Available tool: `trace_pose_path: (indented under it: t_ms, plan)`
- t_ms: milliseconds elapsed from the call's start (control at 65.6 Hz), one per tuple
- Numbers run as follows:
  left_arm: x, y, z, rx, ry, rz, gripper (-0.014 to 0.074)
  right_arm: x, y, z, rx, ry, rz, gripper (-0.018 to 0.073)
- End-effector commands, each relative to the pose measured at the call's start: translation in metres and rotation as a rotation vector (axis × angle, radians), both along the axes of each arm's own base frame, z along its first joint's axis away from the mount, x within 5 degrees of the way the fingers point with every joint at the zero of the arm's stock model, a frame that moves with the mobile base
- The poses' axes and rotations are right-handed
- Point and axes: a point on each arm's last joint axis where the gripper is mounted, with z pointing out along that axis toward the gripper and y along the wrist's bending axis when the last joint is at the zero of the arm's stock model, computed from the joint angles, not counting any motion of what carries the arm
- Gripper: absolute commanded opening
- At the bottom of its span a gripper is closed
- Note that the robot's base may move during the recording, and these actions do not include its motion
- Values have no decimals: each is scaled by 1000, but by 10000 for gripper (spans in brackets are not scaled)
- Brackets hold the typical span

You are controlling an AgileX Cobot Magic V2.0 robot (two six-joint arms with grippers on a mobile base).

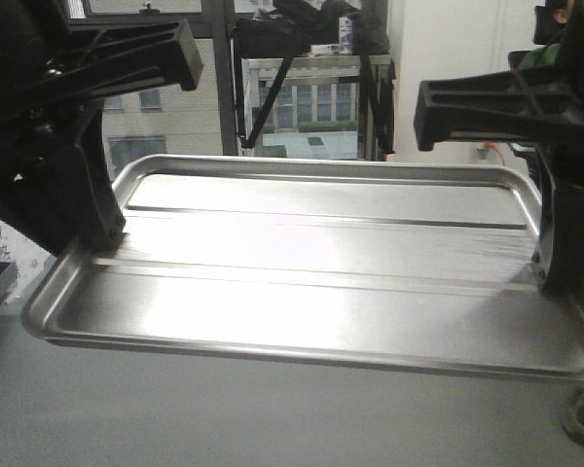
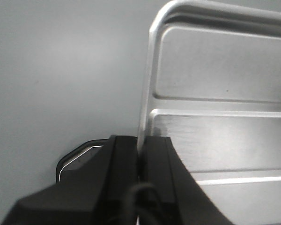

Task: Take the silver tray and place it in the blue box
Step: 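Hold the tray level in both grippers while the base turns away, then carry the tray in both grippers while driving to the blue bin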

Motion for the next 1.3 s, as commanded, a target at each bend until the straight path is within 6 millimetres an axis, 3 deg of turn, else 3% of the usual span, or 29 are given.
trace_pose_path:
  t_ms: [0,1280]
  plan:
    - [1,5,15,2,-62,4,-104,-1,-12,11,-79,-16,-26,54]
    - [1,5,15,2,-62,4,-104,-2,-13,11,-92,-9,-31,54]
